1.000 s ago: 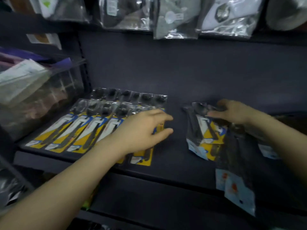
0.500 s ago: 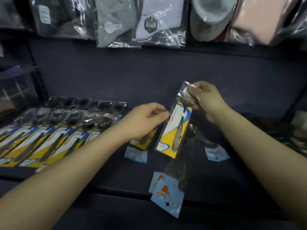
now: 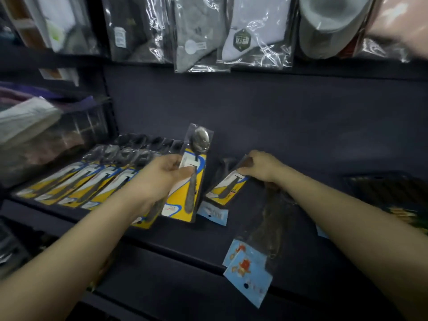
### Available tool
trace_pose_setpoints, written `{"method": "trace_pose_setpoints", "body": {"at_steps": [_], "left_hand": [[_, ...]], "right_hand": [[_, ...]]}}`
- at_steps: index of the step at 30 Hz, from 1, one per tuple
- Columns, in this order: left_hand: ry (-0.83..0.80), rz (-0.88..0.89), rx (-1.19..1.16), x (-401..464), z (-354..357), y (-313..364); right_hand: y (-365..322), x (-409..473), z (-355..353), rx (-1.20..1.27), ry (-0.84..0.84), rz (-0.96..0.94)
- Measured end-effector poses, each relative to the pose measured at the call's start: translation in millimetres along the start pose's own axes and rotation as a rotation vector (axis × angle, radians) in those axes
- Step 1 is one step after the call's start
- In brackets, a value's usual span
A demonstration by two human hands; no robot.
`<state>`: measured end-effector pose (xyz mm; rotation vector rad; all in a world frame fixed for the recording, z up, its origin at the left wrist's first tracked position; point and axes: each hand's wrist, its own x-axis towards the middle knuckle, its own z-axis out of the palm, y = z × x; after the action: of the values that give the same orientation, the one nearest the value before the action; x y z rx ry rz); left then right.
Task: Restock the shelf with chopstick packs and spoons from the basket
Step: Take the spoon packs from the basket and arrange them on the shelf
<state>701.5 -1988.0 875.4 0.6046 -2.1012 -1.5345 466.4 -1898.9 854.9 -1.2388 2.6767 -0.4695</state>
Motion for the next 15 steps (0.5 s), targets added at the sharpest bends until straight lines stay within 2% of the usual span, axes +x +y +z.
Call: {"method": "trace_pose_setpoints", "body": {"at_steps": [2, 5, 7, 12, 15], "left_hand": [[0.014, 0.021, 0.053, -5, -10, -4], [0.064, 0.027, 0.096, -11, -18, -7], [0.104, 0.014, 0.127, -11, -23, -12], [0.065, 0.041, 0.241, -13, -24, -16], [0.061, 0.089, 0.218, -11, -27, -14]], "right_hand": [[-2, 5, 0, 0.077, 0.004, 0.056], [4, 10, 1, 0.352, -0.005, 0.152], [7, 14, 1, 0.461, 0.068, 0.143], [-4, 8, -36, 0.860, 0.344, -0.094], [-21, -1, -60, 1.043, 0.312, -0.258]]}}
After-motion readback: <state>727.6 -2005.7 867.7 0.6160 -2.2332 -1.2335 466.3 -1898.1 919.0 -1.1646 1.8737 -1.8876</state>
